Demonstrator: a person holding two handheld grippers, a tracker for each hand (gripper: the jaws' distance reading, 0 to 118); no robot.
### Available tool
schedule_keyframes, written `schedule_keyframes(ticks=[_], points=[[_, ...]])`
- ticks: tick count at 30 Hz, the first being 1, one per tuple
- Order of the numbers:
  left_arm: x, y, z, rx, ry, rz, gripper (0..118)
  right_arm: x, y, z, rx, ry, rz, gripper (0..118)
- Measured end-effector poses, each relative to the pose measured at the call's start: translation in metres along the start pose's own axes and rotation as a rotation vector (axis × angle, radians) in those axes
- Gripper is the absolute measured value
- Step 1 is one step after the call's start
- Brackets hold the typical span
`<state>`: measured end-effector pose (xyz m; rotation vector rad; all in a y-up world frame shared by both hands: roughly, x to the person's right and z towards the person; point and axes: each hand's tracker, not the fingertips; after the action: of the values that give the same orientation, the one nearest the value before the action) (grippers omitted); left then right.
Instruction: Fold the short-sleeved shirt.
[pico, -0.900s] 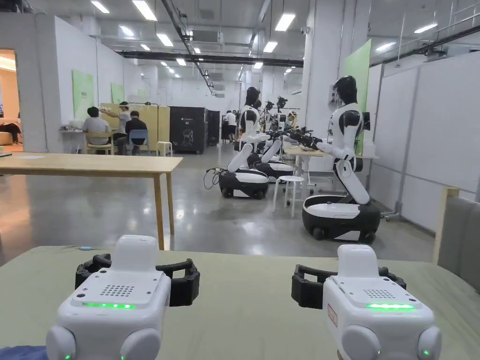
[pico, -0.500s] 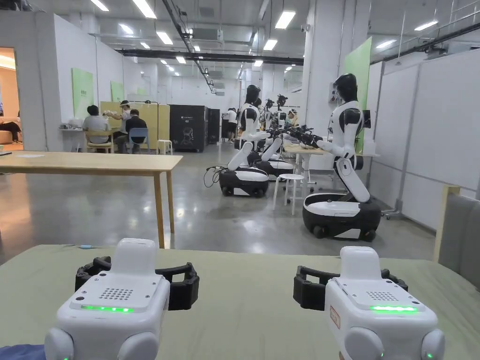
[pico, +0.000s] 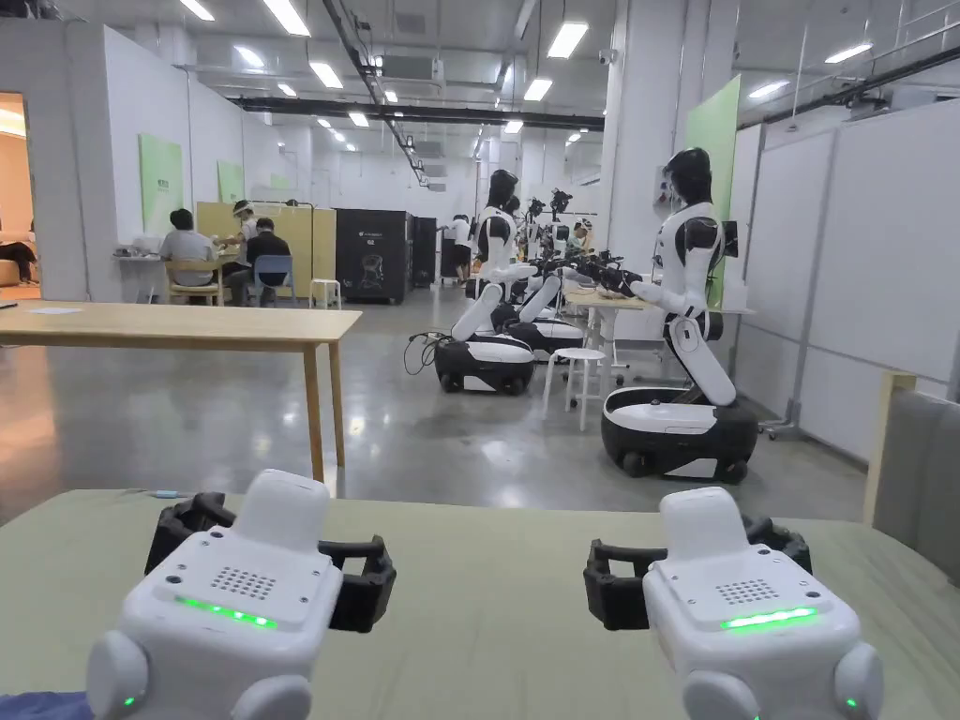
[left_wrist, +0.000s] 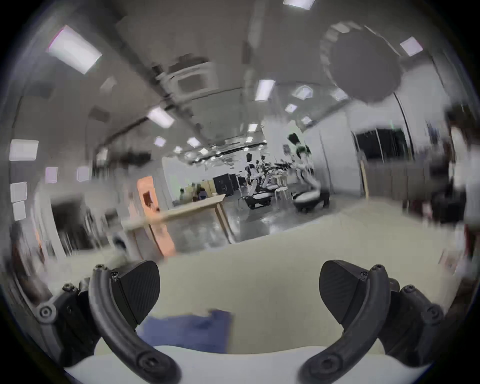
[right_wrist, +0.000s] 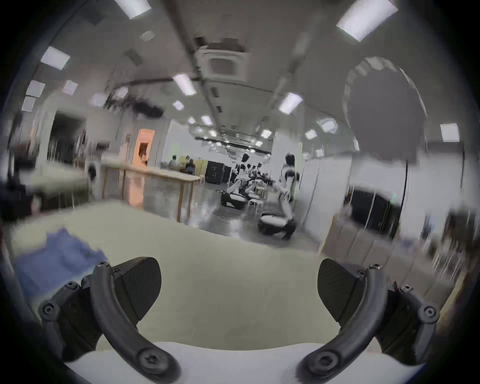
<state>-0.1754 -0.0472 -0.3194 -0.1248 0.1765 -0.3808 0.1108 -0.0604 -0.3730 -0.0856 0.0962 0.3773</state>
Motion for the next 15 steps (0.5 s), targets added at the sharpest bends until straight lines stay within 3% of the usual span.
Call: schedule_keyframes(ticks=[2, 6, 8, 9, 11, 12, 13, 14, 15], points=[[0.014, 0.003, 0.0, 0.02, 0.03, -0.322, 118, -0.013, 0.0, 0.001, 0.052, -0.039, 0.31, 118], [0.055, -0.027, -0.007, 0.019, 0.083, -1.107, 118, -0.048, -0.036, -0.003, 0.099, -0.037, 1.12, 118], [0.068, -0.056, -0.01, -0.009, 0.095, -1.424, 118, -0.06, -0.066, -0.006, 0.088, -0.002, 1.448, 118], [0.074, -0.072, -0.011, -0.016, 0.083, -1.546, 118, -0.063, -0.079, -0.007, 0.062, 0.041, 1.567, 118], [0.075, -0.087, -0.009, 0.037, 0.039, -1.585, 118, -0.061, -0.092, -0.01, -0.022, 0.093, 1.634, 118], [0.073, -0.087, -0.008, 0.041, 0.041, -1.537, 118, -0.059, -0.087, -0.013, -0.055, 0.079, 1.557, 118], [0.07, -0.081, -0.009, 0.033, 0.041, -1.424, 118, -0.056, -0.079, -0.015, -0.064, 0.059, 1.447, 118], [0.066, -0.068, -0.011, 0.007, 0.033, -1.262, 118, -0.048, -0.069, -0.018, -0.069, 0.038, 1.285, 118], [0.058, -0.052, -0.012, -0.018, -0.001, -1.043, 118, -0.041, -0.052, -0.019, -0.073, 0.033, 1.072, 118]])
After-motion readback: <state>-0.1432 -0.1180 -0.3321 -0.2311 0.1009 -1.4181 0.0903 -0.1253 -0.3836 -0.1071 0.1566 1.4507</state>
